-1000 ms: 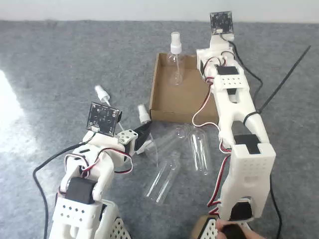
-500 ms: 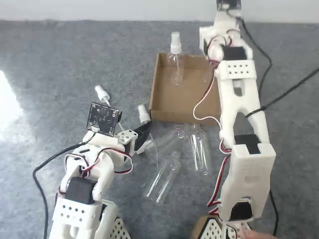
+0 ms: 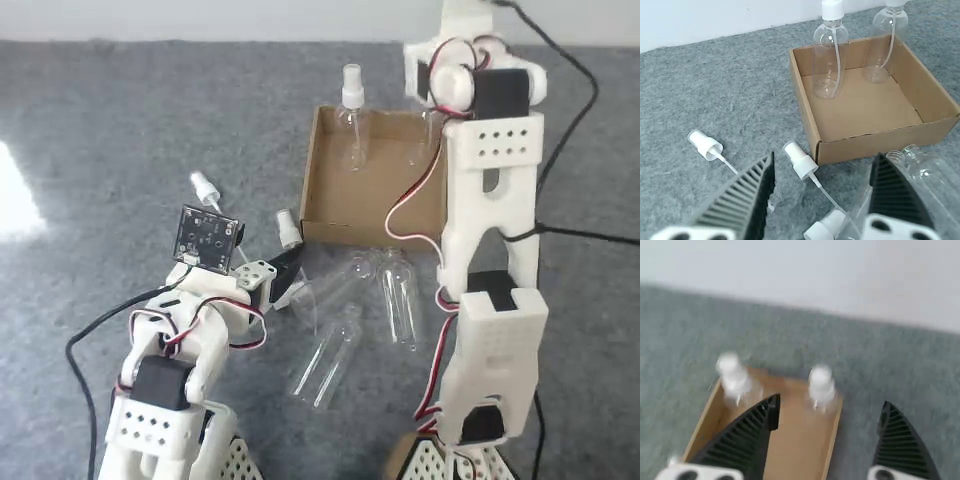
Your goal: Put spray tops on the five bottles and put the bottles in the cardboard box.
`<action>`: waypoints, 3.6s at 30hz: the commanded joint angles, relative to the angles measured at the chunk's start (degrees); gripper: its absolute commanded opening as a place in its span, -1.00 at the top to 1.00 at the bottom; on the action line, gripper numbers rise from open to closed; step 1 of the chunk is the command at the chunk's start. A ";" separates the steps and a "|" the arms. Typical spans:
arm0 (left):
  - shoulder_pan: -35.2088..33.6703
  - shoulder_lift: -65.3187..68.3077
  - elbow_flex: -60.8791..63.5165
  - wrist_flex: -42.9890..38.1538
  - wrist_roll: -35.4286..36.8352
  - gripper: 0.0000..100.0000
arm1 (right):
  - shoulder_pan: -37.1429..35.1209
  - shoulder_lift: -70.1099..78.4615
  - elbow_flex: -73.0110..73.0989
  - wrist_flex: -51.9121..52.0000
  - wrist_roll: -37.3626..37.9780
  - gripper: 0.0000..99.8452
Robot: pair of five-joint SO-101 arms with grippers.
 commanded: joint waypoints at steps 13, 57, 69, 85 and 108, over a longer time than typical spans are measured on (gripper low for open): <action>-0.35 -0.53 -0.31 -1.85 -0.35 0.43 | -0.13 -20.35 23.47 10.15 -0.26 0.47; -11.60 3.96 -4.44 -3.96 1.49 0.55 | 20.44 -44.00 118.86 -30.90 22.33 0.99; -19.16 54.59 -39.34 2.81 4.48 0.55 | 43.03 -41.63 106.02 -34.07 38.07 0.98; -21.01 109.80 -95.60 21.80 17.85 0.55 | 43.38 -22.02 94.86 -36.62 38.24 0.69; -20.40 143.21 -141.49 44.31 11.34 0.99 | 43.38 -22.02 94.86 -34.68 38.24 0.68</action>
